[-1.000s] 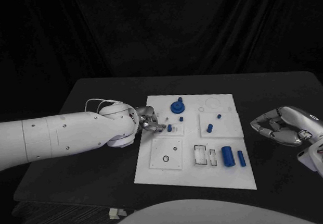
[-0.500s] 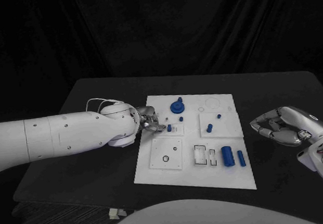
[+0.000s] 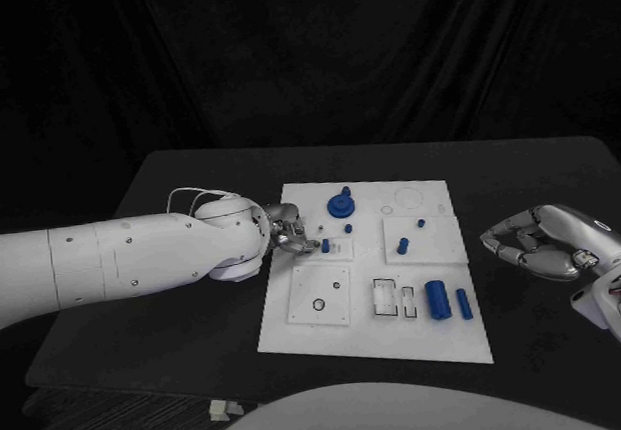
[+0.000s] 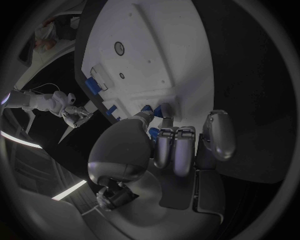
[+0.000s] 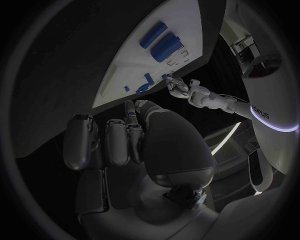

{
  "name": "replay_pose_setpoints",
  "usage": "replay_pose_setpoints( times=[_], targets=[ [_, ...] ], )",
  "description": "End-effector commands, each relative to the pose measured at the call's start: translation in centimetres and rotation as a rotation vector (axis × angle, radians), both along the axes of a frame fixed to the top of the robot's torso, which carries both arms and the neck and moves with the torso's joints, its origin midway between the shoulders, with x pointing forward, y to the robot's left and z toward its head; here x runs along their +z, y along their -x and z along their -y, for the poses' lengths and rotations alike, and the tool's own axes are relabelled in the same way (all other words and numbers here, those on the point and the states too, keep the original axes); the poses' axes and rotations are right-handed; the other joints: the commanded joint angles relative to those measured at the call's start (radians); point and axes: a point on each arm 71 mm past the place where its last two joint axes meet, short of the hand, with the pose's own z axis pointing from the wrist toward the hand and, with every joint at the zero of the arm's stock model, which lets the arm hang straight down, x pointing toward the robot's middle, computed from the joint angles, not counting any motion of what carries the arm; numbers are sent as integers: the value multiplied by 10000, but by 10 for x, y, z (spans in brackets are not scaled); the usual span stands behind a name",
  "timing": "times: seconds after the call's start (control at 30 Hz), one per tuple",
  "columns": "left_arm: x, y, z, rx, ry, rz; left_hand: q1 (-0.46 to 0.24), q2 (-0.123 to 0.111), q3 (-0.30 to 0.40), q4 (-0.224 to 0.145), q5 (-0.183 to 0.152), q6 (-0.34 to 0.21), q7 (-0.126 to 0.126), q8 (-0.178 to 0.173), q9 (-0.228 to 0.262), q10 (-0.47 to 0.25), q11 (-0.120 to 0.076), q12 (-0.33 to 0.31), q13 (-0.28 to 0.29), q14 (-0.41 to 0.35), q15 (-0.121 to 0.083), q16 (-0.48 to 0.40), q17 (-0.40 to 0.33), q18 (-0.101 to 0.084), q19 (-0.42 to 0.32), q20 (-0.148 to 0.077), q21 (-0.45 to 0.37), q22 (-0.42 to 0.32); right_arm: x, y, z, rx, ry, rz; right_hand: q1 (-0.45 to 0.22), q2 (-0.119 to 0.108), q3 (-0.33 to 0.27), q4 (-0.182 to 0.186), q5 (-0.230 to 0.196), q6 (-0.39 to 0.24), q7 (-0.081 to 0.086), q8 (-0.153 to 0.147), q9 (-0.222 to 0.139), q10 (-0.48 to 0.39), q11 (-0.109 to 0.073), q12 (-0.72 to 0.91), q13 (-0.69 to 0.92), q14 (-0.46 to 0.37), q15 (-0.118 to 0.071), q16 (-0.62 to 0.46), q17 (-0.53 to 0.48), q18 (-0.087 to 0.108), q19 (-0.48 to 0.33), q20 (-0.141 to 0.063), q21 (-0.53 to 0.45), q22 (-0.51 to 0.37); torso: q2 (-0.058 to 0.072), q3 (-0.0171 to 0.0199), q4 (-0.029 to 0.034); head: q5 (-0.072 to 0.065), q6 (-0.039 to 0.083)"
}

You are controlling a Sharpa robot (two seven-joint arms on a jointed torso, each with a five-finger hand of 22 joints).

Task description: Assemble the parts on the task board

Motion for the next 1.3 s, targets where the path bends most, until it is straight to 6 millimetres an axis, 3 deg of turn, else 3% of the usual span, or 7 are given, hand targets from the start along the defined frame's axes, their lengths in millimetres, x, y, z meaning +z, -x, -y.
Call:
replay_pose_setpoints(
  times=[0.03,0.17,0.27,0.33,0.47,0.6,1.3],
  targets=[
    [-10,6,2,-173,-221,-560,124,-34,156,-75,-54,85,14,-61,-70,933,-31,-48,2526,1038,-30,27,2635,196,-72,-20,-39,1665,-2,0,0,-103,71,-123,94,44,-2,-83,52,51,44,-65,13,9,52,-66,453,497,90,-68,-17,69,13,69,-49,1801,-8,-4,3,9,-2],
    [-10,6,1,-150,-242,-571,327,-237,785,-375,120,135,-12,-154,-167,924,-52,-58,2520,1038,-49,27,2635,198,-60,-54,-31,1669,-3,0,0,-104,75,-136,104,45,4,-94,57,57,42,-64,16,5,51,-74,444,497,89,-68,-19,70,11,69,-54,1799,-10,-2,-3,4,-2],
    [-10,6,0,-137,-262,-586,372,-682,2289,-886,-409,154,-25,-223,-208,923,-73,-59,2519,1038,-80,27,2635,196,-66,-75,-51,1665,-3,0,1,-109,80,-145,104,45,4,-94,57,57,42,-64,16,5,51,-74,444,497,89,-68,-19,70,11,69,-54,1799,-10,-4,-4,-6,-2],
    [-10,6,0,-129,-267,-589,75,-1101,3669,-1482,-465,175,-11,-155,-93,924,-70,-60,2518,1038,-72,27,2635,200,-55,-95,-39,1670,-3,0,1,-110,81,-151,104,45,4,-94,57,57,42,-64,16,5,51,-74,444,497,89,-68,-19,70,11,69,-54,1799,-13,-4,-5,-11,-2],
    [-10,6,0,-127,-245,-566,-426,-1343,4836,-2230,-513,140,-11,-1,157,926,-67,-61,2518,1038,-74,27,2635,194,-57,-74,-37,1669,-4,1,0,-107,80,-162,104,45,4,-94,57,57,42,-64,16,5,51,-74,444,497,89,-68,-19,70,11,69,-54,1799,-7,-3,0,-2,-2],
    [-9,6,0,-115,-134,-440,-620,-1352,5104,-2479,-525,135,-7,75,267,929,-75,-59,2519,1038,-77,27,2635,193,-52,-73,-26,1671,-5,1,0,-104,81,-173,115,45,10,-107,62,63,41,-63,19,4,50,-76,443,496,88,-72,-26,72,9,68,-61,1797,-5,-6,0,0,-2],
    [1,-1,-4,-133,879,-410,-832,-1317,5357,-2674,-575,159,-8,206,416,904,-76,-90,2500,1038,-75,27,2635,200,-75,-72,-52,1664,-6,0,0,-125,99,-201,129,46,20,-127,70,69,42,-65,23,2,50,-82,437,494,87,-83,-42,73,8,67,-68,1796,-9,-2,-21,-42,-2]
  ],
)
